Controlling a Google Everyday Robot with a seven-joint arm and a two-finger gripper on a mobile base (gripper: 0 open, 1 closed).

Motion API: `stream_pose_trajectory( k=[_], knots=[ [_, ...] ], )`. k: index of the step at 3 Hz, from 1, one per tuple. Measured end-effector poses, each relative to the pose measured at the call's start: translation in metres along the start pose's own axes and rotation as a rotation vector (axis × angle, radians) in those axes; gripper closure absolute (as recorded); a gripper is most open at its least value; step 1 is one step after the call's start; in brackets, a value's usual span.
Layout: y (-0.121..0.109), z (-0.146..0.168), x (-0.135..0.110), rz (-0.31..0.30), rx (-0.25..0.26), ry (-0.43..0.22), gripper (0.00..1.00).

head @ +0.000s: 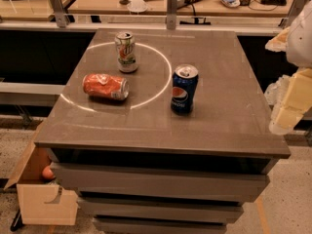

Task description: Move 7up can near pepsi can

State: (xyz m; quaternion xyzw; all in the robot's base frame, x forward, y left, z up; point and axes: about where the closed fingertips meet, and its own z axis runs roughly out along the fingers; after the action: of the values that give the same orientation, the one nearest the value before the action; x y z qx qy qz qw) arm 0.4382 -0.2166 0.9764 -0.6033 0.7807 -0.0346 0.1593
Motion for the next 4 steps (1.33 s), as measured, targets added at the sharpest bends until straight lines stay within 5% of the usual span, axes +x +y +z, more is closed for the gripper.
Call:
stream_pose_trajectory(
  k=[1,2,3,4],
  knots=[
    [-0.005,-0.002,0.000,0.011,0.016,-0.020,0.00],
    [-0.040,-0.005,0.005,0.074,0.105,-0.144,0.00],
    [-0.095,-0.005,0.016,0.162,0.216,-0.339,0.00],
    [-0.146,0.010,0.015,0.292,0.254,-0.497,0.00]
  ],
)
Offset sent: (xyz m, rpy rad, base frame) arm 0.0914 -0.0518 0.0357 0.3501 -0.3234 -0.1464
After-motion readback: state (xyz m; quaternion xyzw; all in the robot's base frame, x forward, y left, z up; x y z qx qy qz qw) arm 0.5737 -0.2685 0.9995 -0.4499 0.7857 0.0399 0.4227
